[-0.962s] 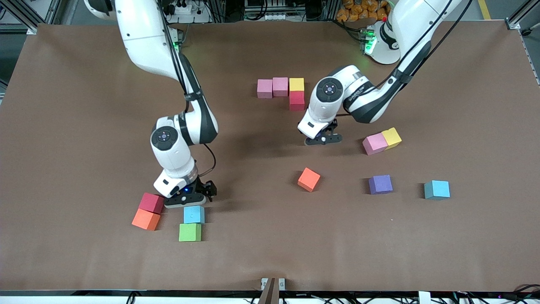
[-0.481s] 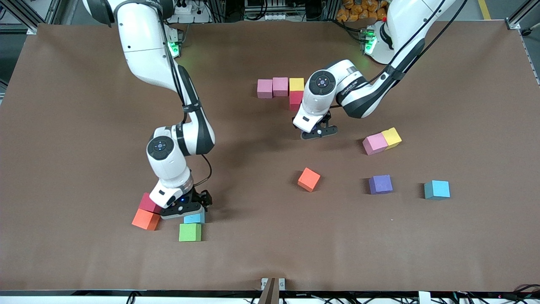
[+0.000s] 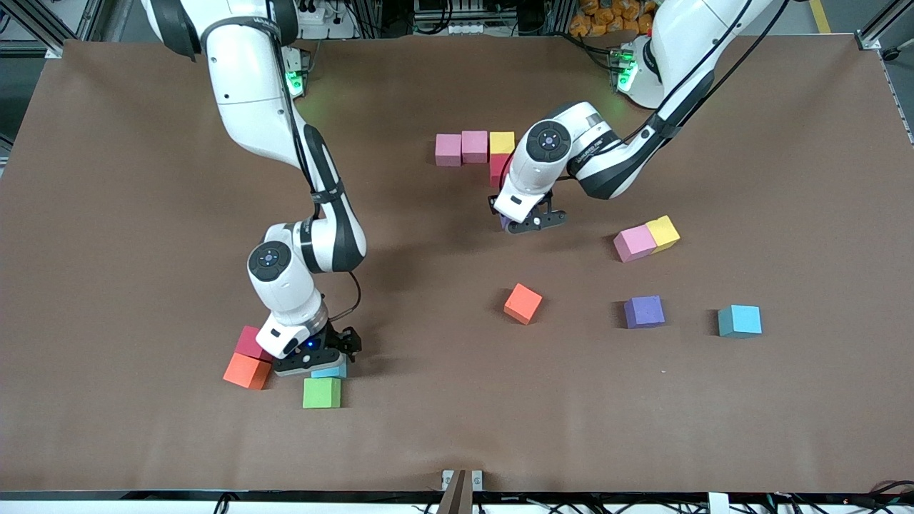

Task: Form number 2 with 11 blocks
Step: 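Grasp the cyan cube with the right gripper while the left gripper lifts purple, then place purple below red with the left gripper while the right gripper carries cyan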

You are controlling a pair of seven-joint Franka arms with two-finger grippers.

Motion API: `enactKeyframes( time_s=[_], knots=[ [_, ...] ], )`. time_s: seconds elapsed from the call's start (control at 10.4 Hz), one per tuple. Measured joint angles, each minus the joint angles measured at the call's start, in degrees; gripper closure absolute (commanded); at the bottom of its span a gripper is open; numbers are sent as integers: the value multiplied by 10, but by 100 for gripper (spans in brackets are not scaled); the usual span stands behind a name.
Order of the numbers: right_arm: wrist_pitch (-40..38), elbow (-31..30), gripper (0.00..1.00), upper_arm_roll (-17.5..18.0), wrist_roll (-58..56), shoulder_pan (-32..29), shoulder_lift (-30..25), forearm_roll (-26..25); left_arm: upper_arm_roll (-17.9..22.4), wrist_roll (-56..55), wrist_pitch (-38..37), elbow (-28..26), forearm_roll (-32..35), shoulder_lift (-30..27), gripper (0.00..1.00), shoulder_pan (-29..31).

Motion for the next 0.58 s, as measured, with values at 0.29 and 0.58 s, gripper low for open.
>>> enactKeyframes(
  time_s=[0.29, 0.58],
  knots=[
    [0, 11, 39, 0, 0, 0, 5, 4, -1, 0, 1, -3, 0, 3, 50, -9],
    [-14, 19, 77, -1, -1, -1, 6, 4, -1, 0, 2, -6, 0, 10, 50, -25]
  ],
)
